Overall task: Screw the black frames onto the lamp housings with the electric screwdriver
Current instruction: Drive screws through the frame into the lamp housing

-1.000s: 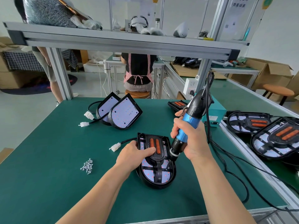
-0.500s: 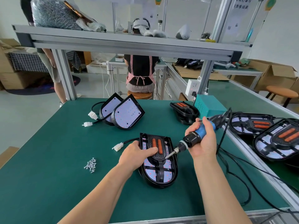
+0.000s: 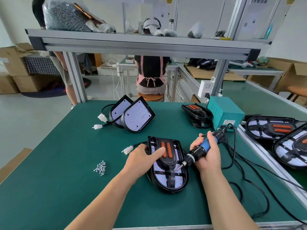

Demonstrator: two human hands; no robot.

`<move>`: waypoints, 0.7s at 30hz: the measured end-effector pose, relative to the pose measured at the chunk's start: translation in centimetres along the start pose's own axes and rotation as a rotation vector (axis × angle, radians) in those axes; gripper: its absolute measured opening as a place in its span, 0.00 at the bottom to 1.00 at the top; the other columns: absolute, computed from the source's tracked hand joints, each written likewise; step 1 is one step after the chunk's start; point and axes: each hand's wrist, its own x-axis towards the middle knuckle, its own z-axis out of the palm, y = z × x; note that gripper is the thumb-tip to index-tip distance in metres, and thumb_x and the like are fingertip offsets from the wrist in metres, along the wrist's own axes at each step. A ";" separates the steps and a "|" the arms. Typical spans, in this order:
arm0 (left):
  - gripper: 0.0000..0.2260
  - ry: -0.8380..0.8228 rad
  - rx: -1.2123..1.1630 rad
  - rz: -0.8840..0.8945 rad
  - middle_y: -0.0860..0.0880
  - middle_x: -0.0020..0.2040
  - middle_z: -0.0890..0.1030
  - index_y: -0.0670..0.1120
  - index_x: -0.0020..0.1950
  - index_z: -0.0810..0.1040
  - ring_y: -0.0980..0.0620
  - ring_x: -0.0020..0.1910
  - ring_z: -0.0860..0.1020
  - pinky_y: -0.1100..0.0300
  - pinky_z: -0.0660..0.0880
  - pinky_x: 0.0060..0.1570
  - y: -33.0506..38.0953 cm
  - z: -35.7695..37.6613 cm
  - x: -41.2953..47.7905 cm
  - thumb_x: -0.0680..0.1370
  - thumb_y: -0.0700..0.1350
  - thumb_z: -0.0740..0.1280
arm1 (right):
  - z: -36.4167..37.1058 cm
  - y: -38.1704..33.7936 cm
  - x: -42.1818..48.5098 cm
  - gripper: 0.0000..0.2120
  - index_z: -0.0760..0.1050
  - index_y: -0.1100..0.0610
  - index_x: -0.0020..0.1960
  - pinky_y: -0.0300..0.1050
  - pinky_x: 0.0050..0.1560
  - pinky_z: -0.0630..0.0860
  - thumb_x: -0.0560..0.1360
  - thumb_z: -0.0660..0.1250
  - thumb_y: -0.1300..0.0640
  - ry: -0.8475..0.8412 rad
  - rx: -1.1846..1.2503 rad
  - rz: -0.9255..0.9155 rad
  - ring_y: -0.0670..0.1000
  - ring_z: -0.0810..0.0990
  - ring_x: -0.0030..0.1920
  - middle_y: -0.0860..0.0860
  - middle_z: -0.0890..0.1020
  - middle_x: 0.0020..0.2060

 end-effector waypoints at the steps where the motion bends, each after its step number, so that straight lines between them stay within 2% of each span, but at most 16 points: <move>1: 0.28 0.026 0.014 0.011 0.54 0.52 0.80 0.49 0.57 0.75 0.55 0.51 0.78 0.60 0.74 0.46 -0.1 -0.4 -0.1 0.71 0.71 0.68 | 0.1 0.0 0.0 0.12 0.73 0.59 0.49 0.34 0.32 0.75 0.79 0.69 0.50 0.002 -0.004 0.000 0.43 0.75 0.30 0.48 0.74 0.33; 3: 0.22 0.110 0.082 0.039 0.55 0.47 0.79 0.51 0.59 0.76 0.56 0.48 0.77 0.62 0.70 0.40 -0.7 -1.5 -0.3 0.75 0.66 0.67 | 0.0 0.1 0.1 0.12 0.73 0.58 0.49 0.34 0.33 0.75 0.79 0.69 0.50 0.005 -0.007 0.000 0.43 0.75 0.30 0.48 0.74 0.33; 6: 0.04 0.224 0.155 0.071 0.57 0.38 0.79 0.52 0.48 0.80 0.52 0.43 0.79 0.62 0.72 0.37 -2.2 -4.1 -0.4 0.78 0.51 0.69 | -0.2 0.1 0.2 0.11 0.73 0.58 0.49 0.34 0.34 0.75 0.78 0.69 0.50 0.008 -0.014 -0.008 0.43 0.74 0.31 0.48 0.73 0.33; 8: 0.06 0.270 0.208 0.073 0.57 0.32 0.79 0.52 0.40 0.80 0.53 0.35 0.76 0.63 0.70 0.30 -3.5 -5.8 -0.5 0.77 0.44 0.69 | -0.2 0.1 0.3 0.11 0.73 0.58 0.49 0.34 0.34 0.75 0.78 0.70 0.51 0.008 -0.023 -0.014 0.43 0.73 0.32 0.48 0.73 0.34; 10: 0.08 0.297 0.260 0.056 0.55 0.32 0.80 0.52 0.38 0.80 0.55 0.33 0.76 0.63 0.69 0.29 -4.5 -7.3 -0.6 0.76 0.41 0.69 | -0.2 0.1 0.3 0.11 0.73 0.58 0.48 0.34 0.34 0.75 0.78 0.70 0.51 0.008 -0.033 -0.020 0.43 0.74 0.31 0.48 0.73 0.34; 16: 0.05 0.406 0.389 -0.106 0.53 0.39 0.80 0.49 0.39 0.78 0.50 0.41 0.78 0.58 0.73 0.37 -6.5 -10.4 -0.3 0.75 0.44 0.71 | -0.2 0.2 0.1 0.11 0.73 0.59 0.48 0.34 0.34 0.75 0.78 0.70 0.51 0.007 -0.028 -0.025 0.43 0.74 0.31 0.48 0.74 0.33; 21: 0.13 0.375 0.427 -0.178 0.52 0.40 0.79 0.48 0.41 0.76 0.52 0.40 0.76 0.59 0.68 0.34 -6.6 -10.7 -0.2 0.72 0.55 0.74 | -0.1 0.2 0.1 0.11 0.73 0.58 0.49 0.33 0.36 0.75 0.78 0.70 0.51 0.016 -0.016 -0.024 0.42 0.73 0.34 0.47 0.73 0.35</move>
